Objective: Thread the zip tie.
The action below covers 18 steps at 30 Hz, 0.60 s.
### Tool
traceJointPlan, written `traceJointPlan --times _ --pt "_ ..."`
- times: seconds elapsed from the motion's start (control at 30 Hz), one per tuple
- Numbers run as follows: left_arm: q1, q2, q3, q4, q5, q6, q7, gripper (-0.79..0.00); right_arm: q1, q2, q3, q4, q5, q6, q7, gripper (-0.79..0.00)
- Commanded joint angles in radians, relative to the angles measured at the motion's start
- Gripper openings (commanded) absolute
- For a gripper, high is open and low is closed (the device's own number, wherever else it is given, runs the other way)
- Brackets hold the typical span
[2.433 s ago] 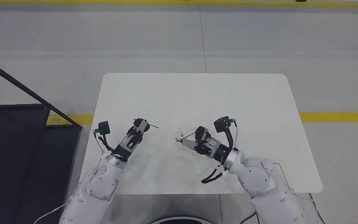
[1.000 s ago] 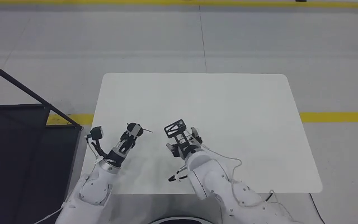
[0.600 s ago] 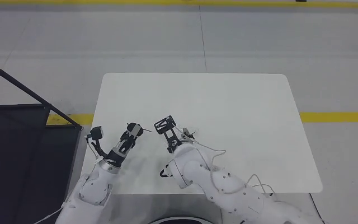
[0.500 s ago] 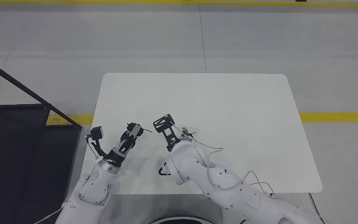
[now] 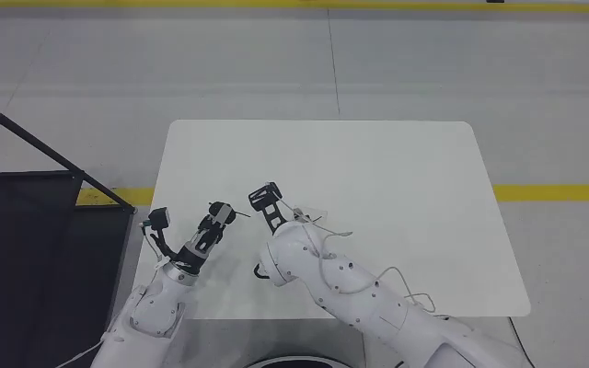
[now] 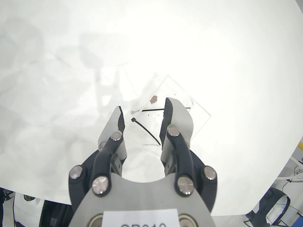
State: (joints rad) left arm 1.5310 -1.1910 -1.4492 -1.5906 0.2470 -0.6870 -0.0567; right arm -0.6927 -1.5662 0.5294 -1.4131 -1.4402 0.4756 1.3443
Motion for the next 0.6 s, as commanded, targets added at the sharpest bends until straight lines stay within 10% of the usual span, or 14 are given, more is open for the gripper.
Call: traceJointPlan --times 0.0,0.57 --pt "0.0 0.0 0.0 0.0 0.0 0.0 0.0 -0.785 -0.001 -0.01 0.006 0.012 -0.006 -0.006 0.007 -0.468" --pt "0.0 0.0 0.0 0.0 0.0 0.0 0.0 -0.785 -0.057 -0.076 0.076 0.033 -0.136 -0.035 0.035 -0.782"
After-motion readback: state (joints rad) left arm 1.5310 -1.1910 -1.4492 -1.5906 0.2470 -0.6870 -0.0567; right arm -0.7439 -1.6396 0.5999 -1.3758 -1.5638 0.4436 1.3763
